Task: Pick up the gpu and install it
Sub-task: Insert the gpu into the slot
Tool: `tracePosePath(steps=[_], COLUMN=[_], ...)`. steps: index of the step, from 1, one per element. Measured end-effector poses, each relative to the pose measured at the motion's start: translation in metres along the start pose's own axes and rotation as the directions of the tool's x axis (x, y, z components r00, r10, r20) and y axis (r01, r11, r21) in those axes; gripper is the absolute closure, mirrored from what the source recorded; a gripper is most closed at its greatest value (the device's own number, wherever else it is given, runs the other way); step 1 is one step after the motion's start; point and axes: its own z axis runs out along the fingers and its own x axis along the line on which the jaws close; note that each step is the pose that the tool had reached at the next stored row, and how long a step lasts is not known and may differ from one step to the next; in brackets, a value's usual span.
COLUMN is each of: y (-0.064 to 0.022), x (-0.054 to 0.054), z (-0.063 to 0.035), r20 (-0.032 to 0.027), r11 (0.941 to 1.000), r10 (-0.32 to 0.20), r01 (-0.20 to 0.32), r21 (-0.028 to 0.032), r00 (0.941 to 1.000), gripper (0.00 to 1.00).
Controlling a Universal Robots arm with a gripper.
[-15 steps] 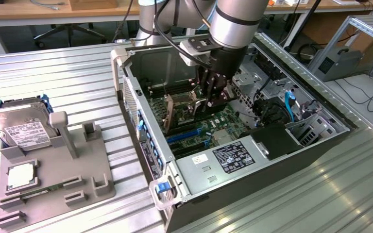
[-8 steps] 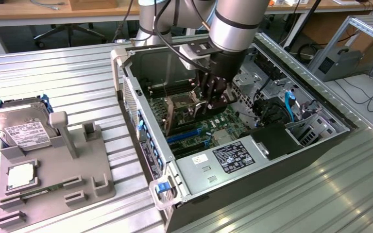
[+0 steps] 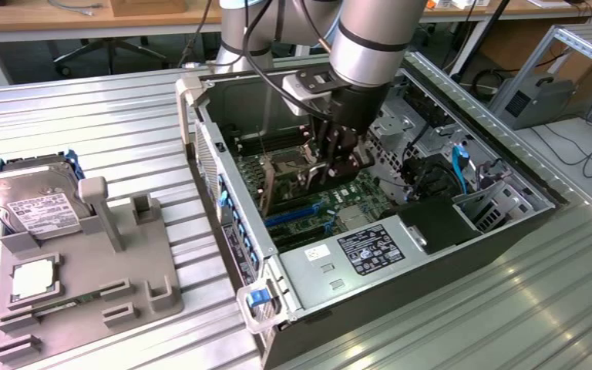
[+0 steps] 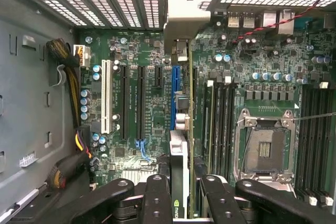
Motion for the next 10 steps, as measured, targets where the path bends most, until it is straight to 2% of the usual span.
tracePosePath(steps=[10], y=[0.0046], x=[0.0033], z=[0.0058], r20=[0.0000], r11=[1.0000], r10=[0.000], r01=[0.000], r21=[0.0000], r00=[1.0000], gripper=[0.73])
